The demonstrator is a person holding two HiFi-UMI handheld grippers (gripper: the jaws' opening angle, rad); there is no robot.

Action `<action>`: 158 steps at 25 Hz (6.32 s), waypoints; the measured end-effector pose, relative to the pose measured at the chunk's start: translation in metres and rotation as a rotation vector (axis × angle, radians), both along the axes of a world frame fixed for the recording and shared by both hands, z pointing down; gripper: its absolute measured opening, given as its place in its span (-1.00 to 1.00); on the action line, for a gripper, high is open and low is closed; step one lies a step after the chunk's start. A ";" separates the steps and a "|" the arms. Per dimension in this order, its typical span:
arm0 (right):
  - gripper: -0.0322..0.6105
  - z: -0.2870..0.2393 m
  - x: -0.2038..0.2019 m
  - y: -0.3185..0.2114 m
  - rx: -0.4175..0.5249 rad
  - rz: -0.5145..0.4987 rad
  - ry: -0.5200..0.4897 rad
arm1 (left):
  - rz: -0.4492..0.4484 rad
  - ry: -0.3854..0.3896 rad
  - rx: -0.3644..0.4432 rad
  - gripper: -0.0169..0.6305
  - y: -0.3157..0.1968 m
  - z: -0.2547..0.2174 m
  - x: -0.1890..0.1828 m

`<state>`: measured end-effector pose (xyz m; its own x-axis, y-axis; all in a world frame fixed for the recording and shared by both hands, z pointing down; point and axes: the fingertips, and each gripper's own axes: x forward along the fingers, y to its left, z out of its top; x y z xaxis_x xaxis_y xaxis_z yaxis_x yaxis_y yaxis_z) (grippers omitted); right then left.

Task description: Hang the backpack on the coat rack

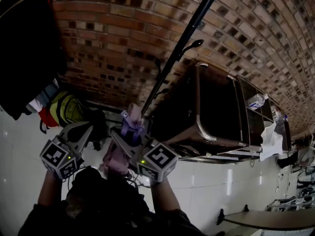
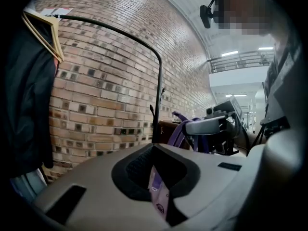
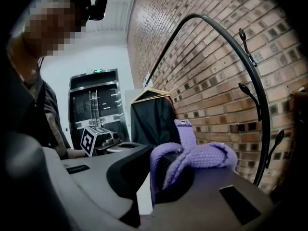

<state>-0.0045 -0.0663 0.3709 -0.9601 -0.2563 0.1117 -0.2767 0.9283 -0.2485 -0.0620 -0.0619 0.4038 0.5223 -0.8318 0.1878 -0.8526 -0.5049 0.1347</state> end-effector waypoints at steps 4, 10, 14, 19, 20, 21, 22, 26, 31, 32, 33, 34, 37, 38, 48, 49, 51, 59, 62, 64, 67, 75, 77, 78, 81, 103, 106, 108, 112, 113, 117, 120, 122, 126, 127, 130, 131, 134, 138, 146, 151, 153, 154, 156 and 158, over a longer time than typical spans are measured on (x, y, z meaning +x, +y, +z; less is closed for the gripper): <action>-0.89 0.006 0.000 -0.028 0.007 0.014 0.012 | -0.018 -0.005 0.011 -0.91 -0.032 -0.006 0.000; -0.89 0.003 -0.006 -0.070 -0.017 0.072 0.000 | 0.064 0.008 0.022 -0.91 -0.081 -0.005 0.001; -0.89 -0.006 -0.013 -0.101 -0.018 0.105 -0.001 | 0.127 0.013 0.034 -0.91 -0.119 -0.009 0.004; -0.89 -0.018 -0.030 -0.143 -0.019 0.125 0.002 | 0.170 0.038 0.052 -0.91 -0.165 -0.016 -0.003; -0.89 -0.020 -0.033 -0.151 -0.018 0.126 0.003 | 0.173 0.040 0.051 -0.91 -0.173 -0.016 -0.005; -0.89 -0.023 -0.036 -0.158 -0.014 0.126 0.003 | 0.177 0.044 0.050 -0.91 -0.180 -0.016 -0.007; -0.89 -0.025 -0.039 -0.166 -0.011 0.126 0.003 | 0.182 0.048 0.049 -0.91 -0.188 -0.016 -0.009; -0.89 -0.036 -0.040 -0.199 -0.011 0.144 -0.010 | 0.221 0.050 0.048 -0.91 -0.214 -0.016 -0.007; -0.89 -0.057 -0.046 -0.222 0.008 0.131 -0.031 | 0.254 0.038 0.053 -0.91 -0.237 -0.019 -0.006; -0.89 -0.062 -0.047 -0.225 0.018 0.125 -0.030 | 0.254 0.039 0.056 -0.91 -0.240 -0.019 -0.007; -0.89 -0.067 -0.048 -0.230 0.024 0.125 -0.030 | 0.252 0.043 0.058 -0.91 -0.244 -0.020 -0.008; -0.89 -0.073 -0.049 -0.237 0.028 0.130 -0.031 | 0.250 0.048 0.057 -0.91 -0.248 -0.021 -0.009; -0.89 -0.094 -0.049 -0.257 0.049 0.149 -0.041 | 0.255 0.051 0.049 -0.91 -0.261 -0.022 -0.011; -0.89 -0.101 -0.049 -0.262 0.057 0.153 -0.044 | 0.259 0.052 0.047 -0.91 -0.264 -0.022 -0.011; -0.89 -0.147 -0.024 -0.280 0.142 0.224 -0.075 | 0.322 0.072 0.052 -0.91 -0.278 -0.031 0.003; -0.89 -0.148 -0.020 -0.279 0.146 0.237 -0.080 | 0.332 0.069 0.054 -0.91 -0.279 -0.031 0.005; -0.89 -0.149 -0.009 -0.278 0.147 0.267 -0.087 | 0.348 0.061 0.052 -0.91 -0.280 -0.030 0.010; -0.90 -0.131 0.017 -0.262 0.188 0.346 -0.047 | 0.368 0.060 0.045 -0.91 -0.279 -0.025 0.022; -0.90 -0.120 0.028 -0.258 0.148 0.367 -0.074 | 0.374 0.053 0.046 -0.91 -0.276 -0.024 0.028; -0.90 -0.109 0.034 -0.256 0.123 0.375 -0.079 | 0.373 0.052 0.047 -0.91 -0.274 -0.024 0.031; -0.90 -0.092 0.040 -0.256 0.085 0.386 -0.069 | 0.366 0.045 0.054 -0.91 -0.271 -0.023 0.034; -0.90 -0.058 0.056 -0.252 0.043 0.388 -0.040 | 0.333 0.035 0.031 -0.91 -0.259 -0.016 0.037; -0.90 -0.050 0.059 -0.251 0.044 0.391 -0.025 | 0.324 0.037 0.022 -0.91 -0.255 -0.013 0.038; -0.90 -0.047 0.060 -0.250 0.046 0.391 -0.018 | 0.321 0.035 0.018 -0.91 -0.253 -0.012 0.038; -0.90 -0.039 0.063 -0.247 0.048 0.391 -0.014 | 0.309 0.036 0.019 -0.91 -0.248 -0.010 0.039; -0.67 -0.009 0.057 -0.233 0.099 0.537 -0.028 | 0.240 0.038 0.006 -0.91 -0.148 0.001 0.049; -0.58 0.007 0.069 -0.220 0.096 0.564 -0.001 | 0.228 0.036 0.006 -0.91 -0.125 0.001 0.052; -0.52 0.017 0.080 -0.208 0.081 0.586 0.007 | 0.219 0.027 -0.004 -0.91 -0.110 0.002 0.052; -0.45 0.032 0.100 -0.178 0.067 0.621 0.003 | 0.182 0.031 0.003 -0.91 -0.080 0.001 0.051; -0.43 0.037 0.104 -0.169 0.055 0.625 0.000 | 0.175 0.029 0.003 -0.91 -0.071 0.002 0.051; -0.42 0.054 0.122 -0.133 0.019 0.631 0.002 | 0.151 0.029 -0.011 -0.91 -0.039 0.007 0.052; -0.42 0.063 0.129 -0.109 0.004 0.626 0.001 | 0.118 0.030 -0.017 -0.91 -0.021 0.011 0.049; -0.42 0.067 0.130 -0.095 -0.008 0.623 0.002 | 0.105 0.031 -0.017 -0.91 -0.010 0.012 0.047; -0.42 0.068 0.125 -0.067 -0.018 0.621 0.004 | 0.104 0.036 -0.019 -0.91 0.009 0.012 0.036; -0.42 0.065 0.122 -0.061 -0.013 0.622 0.005 | 0.105 0.040 -0.017 -0.91 0.012 0.010 0.031; -0.42 0.059 0.113 -0.046 0.006 0.636 -0.002 | 0.111 0.042 -0.010 -0.91 0.026 0.011 0.013; -0.42 0.059 0.110 -0.041 0.007 0.645 -0.005 | 0.111 0.044 -0.011 -0.91 0.031 0.012 0.005; -0.42 0.060 0.096 -0.022 0.001 0.675 0.000 | 0.113 0.058 -0.021 -0.91 0.051 0.014 -0.015; -0.42 0.059 0.069 0.018 0.001 0.696 -0.010 | 0.127 0.050 -0.005 -0.91 0.092 0.010 -0.042; -0.58 0.058 0.023 0.123 -0.013 0.693 -0.037 | 0.117 0.049 -0.019 -0.91 0.188 0.010 -0.087; -0.85 0.051 0.015 0.191 0.015 0.759 -0.062 | 0.151 0.054 -0.015 -0.91 0.249 0.011 -0.097; -0.85 0.044 0.013 0.219 0.082 0.786 -0.046 | 0.166 0.057 -0.018 -0.91 0.273 0.012 -0.100; -0.85 0.042 0.010 0.231 0.114 0.797 -0.031 | 0.173 0.060 -0.019 -0.91 0.284 0.012 -0.102; -0.85 0.041 0.005 0.253 0.132 0.807 -0.004 | 0.184 0.063 -0.022 -0.91 0.304 0.013 -0.104; -0.85 0.042 0.000 0.273 0.125 0.809 0.002 | 0.198 0.063 -0.024 -0.91 0.322 0.015 -0.104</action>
<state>-0.0044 0.2072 0.4127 -0.4728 -0.8803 0.0381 -0.8731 0.4622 -0.1549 -0.1659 0.2601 0.4183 0.6866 -0.7074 0.1680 -0.7264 -0.6580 0.1982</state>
